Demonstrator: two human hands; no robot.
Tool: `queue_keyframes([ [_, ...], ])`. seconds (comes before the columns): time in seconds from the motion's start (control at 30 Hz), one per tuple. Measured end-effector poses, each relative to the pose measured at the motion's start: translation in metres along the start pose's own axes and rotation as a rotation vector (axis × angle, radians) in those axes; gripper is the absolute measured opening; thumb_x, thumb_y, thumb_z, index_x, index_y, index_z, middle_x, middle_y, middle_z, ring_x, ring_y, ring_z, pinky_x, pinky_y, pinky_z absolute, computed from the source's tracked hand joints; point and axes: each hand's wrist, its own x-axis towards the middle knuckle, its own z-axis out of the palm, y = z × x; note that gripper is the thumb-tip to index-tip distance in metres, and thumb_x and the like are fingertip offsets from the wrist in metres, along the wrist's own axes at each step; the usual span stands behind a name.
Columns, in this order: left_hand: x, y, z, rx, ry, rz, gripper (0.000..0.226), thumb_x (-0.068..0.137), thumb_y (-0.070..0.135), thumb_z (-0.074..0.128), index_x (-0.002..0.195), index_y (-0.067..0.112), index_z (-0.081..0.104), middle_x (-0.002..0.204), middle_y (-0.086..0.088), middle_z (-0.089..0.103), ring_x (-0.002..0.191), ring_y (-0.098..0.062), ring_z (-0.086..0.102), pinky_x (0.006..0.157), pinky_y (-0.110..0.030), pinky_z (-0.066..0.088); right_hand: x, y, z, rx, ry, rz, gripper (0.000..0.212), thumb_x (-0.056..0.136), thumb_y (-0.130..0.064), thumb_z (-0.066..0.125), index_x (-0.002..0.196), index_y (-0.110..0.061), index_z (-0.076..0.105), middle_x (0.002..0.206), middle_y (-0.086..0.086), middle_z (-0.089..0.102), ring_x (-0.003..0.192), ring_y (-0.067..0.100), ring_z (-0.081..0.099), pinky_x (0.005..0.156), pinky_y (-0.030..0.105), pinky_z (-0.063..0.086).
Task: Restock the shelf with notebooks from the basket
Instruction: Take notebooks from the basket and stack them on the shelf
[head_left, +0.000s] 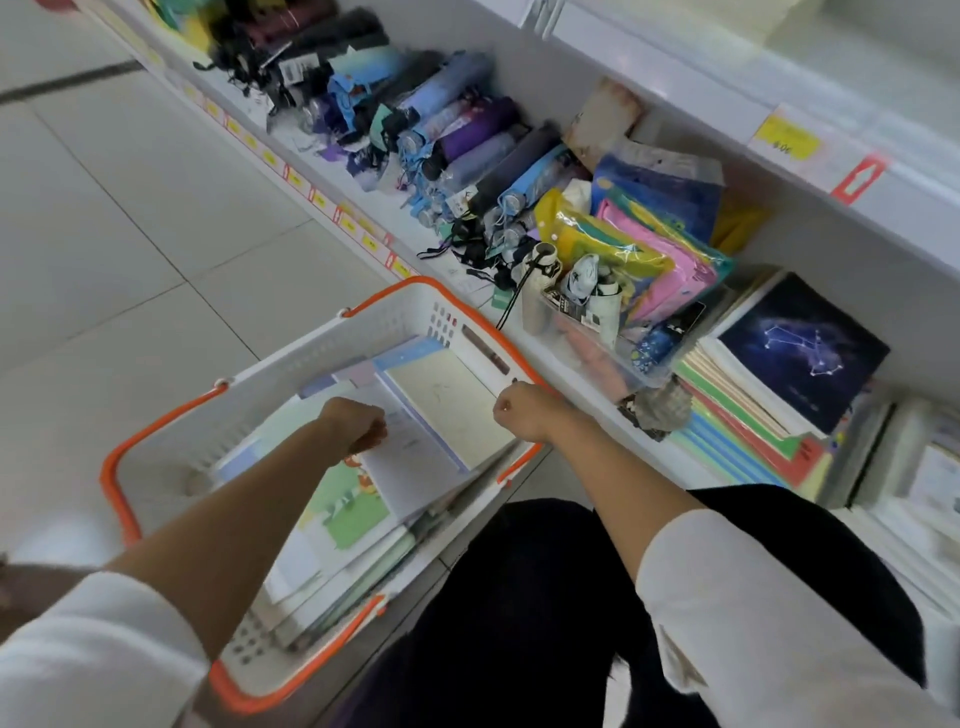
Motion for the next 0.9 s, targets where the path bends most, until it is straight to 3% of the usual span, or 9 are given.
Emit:
queue_keyframes([
  [0.07, 0.005, 0.005, 0.013, -0.121, -0.033, -0.006, 0.02, 0.092, 0.0, 0.057, 0.072, 0.0, 0.055, 0.064, -0.012, 0.06, 0.039, -0.014, 0.059, 0.042, -0.019, 0.051, 0.011, 0.004, 0.001, 0.107, 0.004, 0.009, 0.03, 0.097, -0.009, 0.041, 0.107, -0.003, 0.069, 0.121, 0.014, 0.064, 0.111, 0.032, 0.058, 0.086, 0.03, 0.046],
  [0.13, 0.009, 0.008, 0.025, -0.218, -0.075, -0.022, 0.02, 0.093, 0.0, 0.054, 0.074, 0.001, 0.053, 0.072, -0.013, 0.056, 0.054, -0.019, 0.06, 0.051, -0.024, 0.053, 0.018, 0.005, 0.001, 0.194, 0.023, 0.025, 0.034, 0.098, -0.008, 0.042, 0.123, -0.009, 0.065, 0.138, 0.006, 0.055, 0.126, 0.024, 0.05, 0.094, 0.025, 0.04],
  [0.23, 0.02, 0.009, 0.04, -0.338, -0.114, -0.067, 0.017, 0.095, 0.003, 0.052, 0.078, 0.003, 0.053, 0.076, -0.012, 0.052, 0.066, -0.022, 0.054, 0.066, -0.029, 0.049, 0.031, 0.007, 0.006, 0.283, 0.036, 0.044, 0.033, 0.098, -0.012, 0.044, 0.123, -0.012, 0.065, 0.135, 0.002, 0.058, 0.122, 0.021, 0.053, 0.089, 0.022, 0.04],
  [0.4, 0.038, 0.014, 0.052, -0.361, -0.067, -0.073, 0.013, 0.093, 0.005, 0.054, 0.081, 0.002, 0.053, 0.076, -0.013, 0.053, 0.066, -0.023, 0.055, 0.067, -0.03, 0.05, 0.047, 0.008, 0.021, 0.386, 0.058, 0.082, 0.035, 0.096, -0.006, 0.043, 0.124, -0.006, 0.063, 0.133, 0.011, 0.059, 0.125, 0.028, 0.052, 0.105, 0.037, 0.043],
  [0.53, 0.038, 0.027, 0.067, -0.435, -0.125, -0.053, 0.009, 0.091, 0.006, 0.06, 0.099, 0.002, 0.058, 0.086, -0.012, 0.063, 0.074, -0.02, 0.062, 0.064, -0.026, 0.055, 0.056, 0.008, 0.031, 0.363, 0.021, 0.115, 0.04, 0.096, -0.004, 0.042, 0.134, 0.0, 0.053, 0.141, 0.015, 0.051, 0.131, 0.031, 0.046, 0.108, 0.036, 0.039],
  [0.63, 0.039, 0.043, 0.084, -0.155, 0.06, 0.023, 0.015, 0.089, 0.009, 0.062, 0.101, 0.0, 0.064, 0.077, -0.012, 0.063, 0.061, -0.016, 0.064, 0.062, -0.028, 0.054, 0.061, 0.01, 0.034, 0.342, -0.047, 0.116, 0.043, 0.097, -0.003, 0.038, 0.139, 0.001, 0.045, 0.147, 0.017, 0.043, 0.135, 0.032, 0.04, 0.109, 0.037, 0.037],
  [0.7, 0.04, 0.049, 0.091, 0.018, 0.193, 0.068, 0.019, 0.087, 0.013, 0.062, 0.1, 0.0, 0.064, 0.091, -0.015, 0.065, 0.074, -0.019, 0.067, 0.064, -0.03, 0.053, 0.063, 0.011, 0.037, 0.317, -0.117, 0.111, 0.048, 0.097, -0.004, 0.036, 0.145, -0.003, 0.039, 0.152, 0.014, 0.036, 0.14, 0.032, 0.034, 0.112, 0.038, 0.032],
  [0.77, 0.04, 0.05, 0.097, -0.034, 0.16, 0.031, 0.03, 0.087, 0.01, 0.062, 0.114, -0.002, 0.057, 0.104, -0.018, 0.061, 0.082, -0.027, 0.062, 0.068, -0.033, 0.053, 0.064, 0.011, 0.043, 0.319, -0.18, 0.109, 0.05, 0.098, -0.008, 0.036, 0.148, -0.008, 0.036, 0.155, 0.011, 0.032, 0.142, 0.031, 0.03, 0.115, 0.041, 0.029],
  [0.9, 0.043, 0.044, 0.105, -0.116, 0.083, -0.017, 0.042, 0.088, 0.006, 0.06, 0.127, -0.001, 0.047, 0.117, -0.022, 0.059, 0.102, -0.035, 0.06, 0.083, -0.037, 0.052, 0.068, 0.012, 0.056, 0.329, -0.197, 0.114, 0.039, 0.1, -0.018, 0.038, 0.134, -0.005, 0.053, 0.137, 0.014, 0.052, 0.124, 0.031, 0.048, 0.096, 0.035, 0.041],
])
